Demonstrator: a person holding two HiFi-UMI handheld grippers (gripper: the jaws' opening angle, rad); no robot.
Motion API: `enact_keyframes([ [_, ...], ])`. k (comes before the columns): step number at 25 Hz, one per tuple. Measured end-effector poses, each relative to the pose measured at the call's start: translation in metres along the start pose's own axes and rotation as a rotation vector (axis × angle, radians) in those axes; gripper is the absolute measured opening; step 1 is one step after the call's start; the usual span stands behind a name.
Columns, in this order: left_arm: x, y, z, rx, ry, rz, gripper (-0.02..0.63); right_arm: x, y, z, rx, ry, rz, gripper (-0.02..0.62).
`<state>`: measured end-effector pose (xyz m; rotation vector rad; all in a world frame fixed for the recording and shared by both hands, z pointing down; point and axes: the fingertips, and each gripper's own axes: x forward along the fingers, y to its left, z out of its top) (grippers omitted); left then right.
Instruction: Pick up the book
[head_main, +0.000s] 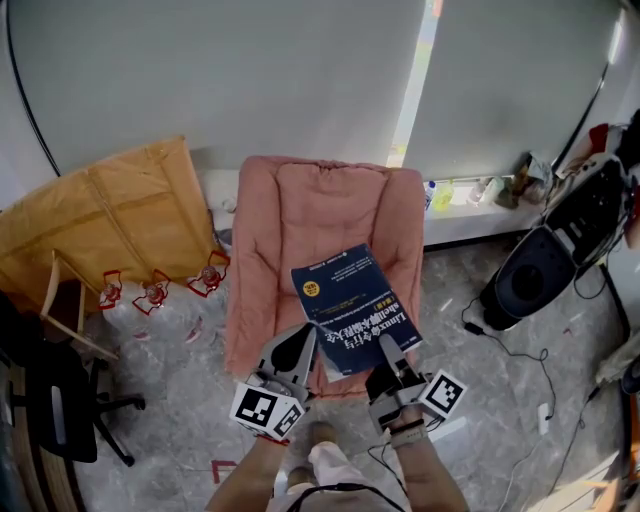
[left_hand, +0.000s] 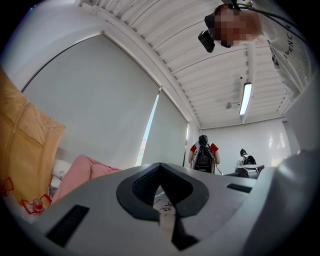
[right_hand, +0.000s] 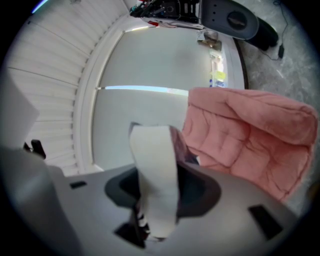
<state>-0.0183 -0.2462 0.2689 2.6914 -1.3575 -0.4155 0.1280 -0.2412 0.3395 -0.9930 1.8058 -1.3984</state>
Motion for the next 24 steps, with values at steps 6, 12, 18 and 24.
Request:
enact_keyframes([
  [6,0.0012,0.0008,-0.0023,0.000,0.007,0.007,0.009,0.0006,-0.0023,-0.0008,-0.001,0.013,-0.009,0.178],
  [12,-0.0003,0.0034,-0.0060,-0.002,0.012,0.019,0.009,0.0019,-0.0047,-0.0015,0.016,0.012,-0.009,0.178],
  [18,-0.0046,0.0044,-0.0063,-0.005,0.006,0.027,0.009,-0.0004,-0.0045,-0.0025,0.012,0.009,-0.002,0.178],
  [24,-0.0039,0.0043,-0.0063,-0.009,0.007,0.029,0.009,0.0012,0.0009,-0.0013,-0.021,0.018,0.007,0.178],
])
